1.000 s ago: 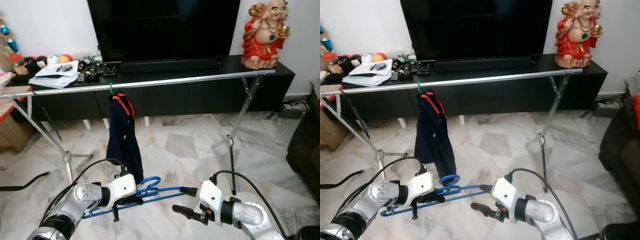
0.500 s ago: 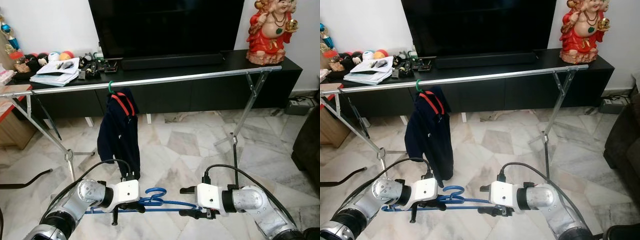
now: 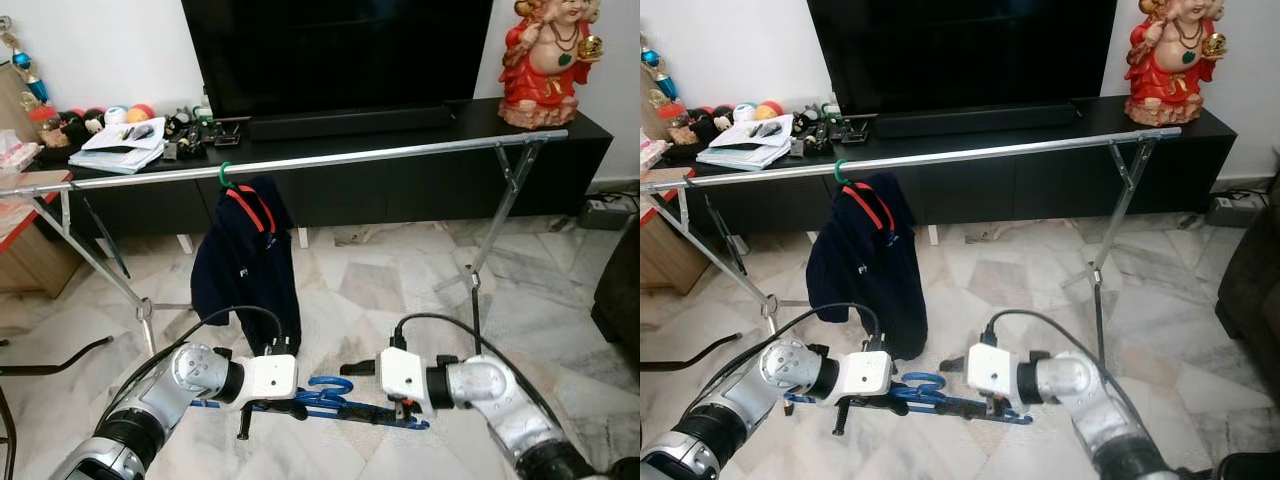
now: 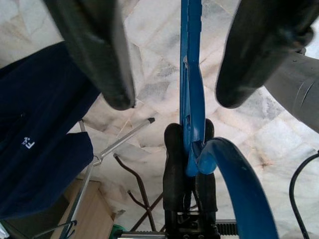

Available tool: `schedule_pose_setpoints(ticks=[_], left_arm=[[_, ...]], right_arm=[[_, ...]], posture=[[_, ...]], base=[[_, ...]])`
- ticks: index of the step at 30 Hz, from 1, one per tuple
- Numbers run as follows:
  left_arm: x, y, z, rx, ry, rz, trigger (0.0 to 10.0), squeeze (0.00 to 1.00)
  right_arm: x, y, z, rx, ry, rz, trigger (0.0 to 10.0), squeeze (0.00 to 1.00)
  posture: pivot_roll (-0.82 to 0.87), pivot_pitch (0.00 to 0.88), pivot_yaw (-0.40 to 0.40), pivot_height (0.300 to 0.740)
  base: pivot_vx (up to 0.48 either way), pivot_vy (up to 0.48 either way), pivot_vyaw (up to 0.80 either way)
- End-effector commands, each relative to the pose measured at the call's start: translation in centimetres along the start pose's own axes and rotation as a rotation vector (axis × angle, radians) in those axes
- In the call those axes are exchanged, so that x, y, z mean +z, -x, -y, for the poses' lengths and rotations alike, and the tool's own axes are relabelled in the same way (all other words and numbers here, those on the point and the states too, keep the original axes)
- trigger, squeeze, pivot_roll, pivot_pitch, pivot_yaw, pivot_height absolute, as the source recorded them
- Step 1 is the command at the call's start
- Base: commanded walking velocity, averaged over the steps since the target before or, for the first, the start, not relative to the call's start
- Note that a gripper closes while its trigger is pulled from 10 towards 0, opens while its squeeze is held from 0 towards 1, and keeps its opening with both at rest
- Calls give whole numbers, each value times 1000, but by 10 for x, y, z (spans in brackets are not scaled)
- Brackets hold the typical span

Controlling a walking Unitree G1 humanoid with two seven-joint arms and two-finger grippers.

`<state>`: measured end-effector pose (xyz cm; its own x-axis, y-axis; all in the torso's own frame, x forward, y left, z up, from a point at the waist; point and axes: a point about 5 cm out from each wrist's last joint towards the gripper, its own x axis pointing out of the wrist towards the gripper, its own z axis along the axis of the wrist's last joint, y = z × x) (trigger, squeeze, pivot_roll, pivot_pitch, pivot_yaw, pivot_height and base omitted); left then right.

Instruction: Hang hanger

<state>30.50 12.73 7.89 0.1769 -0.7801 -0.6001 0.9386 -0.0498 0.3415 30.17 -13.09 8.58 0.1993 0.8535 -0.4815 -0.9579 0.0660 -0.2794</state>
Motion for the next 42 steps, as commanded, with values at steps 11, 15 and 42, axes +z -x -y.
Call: schedule_pose_setpoints(ticks=[11,15,42], left_arm=[[15,-4,-7,-24,-65,17,10000,0],[16,-5,-7,-25,-66,19,10000,0],[20,-9,-9,-11,-64,25,10000,0]], right_arm=[[-6,-12,-3,53,1,-63,10000,0],[-6,-13,-3,49,-4,-62,10000,0],[-19,-19,-12,80,-12,-140,8039,0]], posture=[[62,44,117,740],[62,43,116,740],[65,39,115,740]], base=[[0,0,0],[0,0,0],[0,0,0]])
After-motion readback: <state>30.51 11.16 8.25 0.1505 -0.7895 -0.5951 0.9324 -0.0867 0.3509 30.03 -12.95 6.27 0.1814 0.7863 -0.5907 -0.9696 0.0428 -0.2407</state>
